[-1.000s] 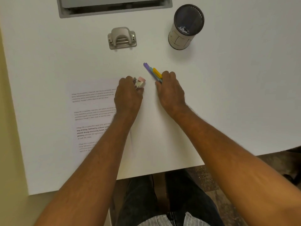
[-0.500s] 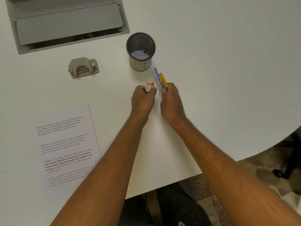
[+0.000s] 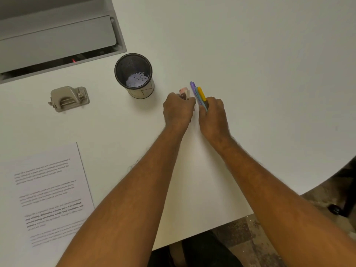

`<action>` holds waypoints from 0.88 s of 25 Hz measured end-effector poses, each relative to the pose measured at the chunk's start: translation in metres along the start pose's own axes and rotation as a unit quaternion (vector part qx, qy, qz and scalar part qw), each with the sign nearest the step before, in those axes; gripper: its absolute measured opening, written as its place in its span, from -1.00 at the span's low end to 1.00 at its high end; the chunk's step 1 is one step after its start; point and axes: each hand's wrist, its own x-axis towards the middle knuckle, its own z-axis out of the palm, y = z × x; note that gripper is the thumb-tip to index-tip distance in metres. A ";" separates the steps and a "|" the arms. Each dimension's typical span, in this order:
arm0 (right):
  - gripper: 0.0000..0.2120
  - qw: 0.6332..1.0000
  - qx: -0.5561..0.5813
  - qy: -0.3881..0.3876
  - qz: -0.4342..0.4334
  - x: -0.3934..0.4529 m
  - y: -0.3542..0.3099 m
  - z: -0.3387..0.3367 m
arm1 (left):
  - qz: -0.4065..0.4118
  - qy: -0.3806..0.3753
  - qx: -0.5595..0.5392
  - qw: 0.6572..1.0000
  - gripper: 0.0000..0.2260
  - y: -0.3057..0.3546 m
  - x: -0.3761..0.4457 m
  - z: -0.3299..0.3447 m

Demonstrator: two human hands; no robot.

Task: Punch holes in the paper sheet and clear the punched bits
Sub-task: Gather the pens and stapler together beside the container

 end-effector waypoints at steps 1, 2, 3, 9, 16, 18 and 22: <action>-0.71 1.000 0.004 0.003 -0.002 0.002 0.000 0.000 | 0.002 0.004 0.015 1.000 -0.77 0.002 0.002 0.002; -0.72 1.000 0.006 0.007 -0.004 0.004 -0.001 -0.001 | 0.002 0.005 0.022 1.000 -0.76 0.003 0.005 0.003; -0.73 1.000 0.007 0.013 -0.007 0.006 0.000 -0.001 | -0.002 0.004 0.023 1.000 -0.73 0.004 0.007 0.004; -0.80 0.998 -0.023 0.048 -0.025 0.016 0.007 -0.010 | -0.003 0.012 0.088 0.996 -0.62 0.019 0.011 0.006; -0.79 0.997 0.044 0.064 -0.014 0.025 0.012 -0.014 | 0.008 0.022 0.114 0.993 -0.59 0.019 0.006 0.006; -0.75 0.997 0.040 0.060 -0.007 0.025 0.013 -0.013 | 0.015 0.022 0.108 0.994 -0.57 0.016 0.004 0.008; -0.74 0.997 0.039 0.063 -0.008 0.026 0.012 -0.013 | 0.033 0.029 0.096 0.994 -0.55 0.011 -0.001 0.010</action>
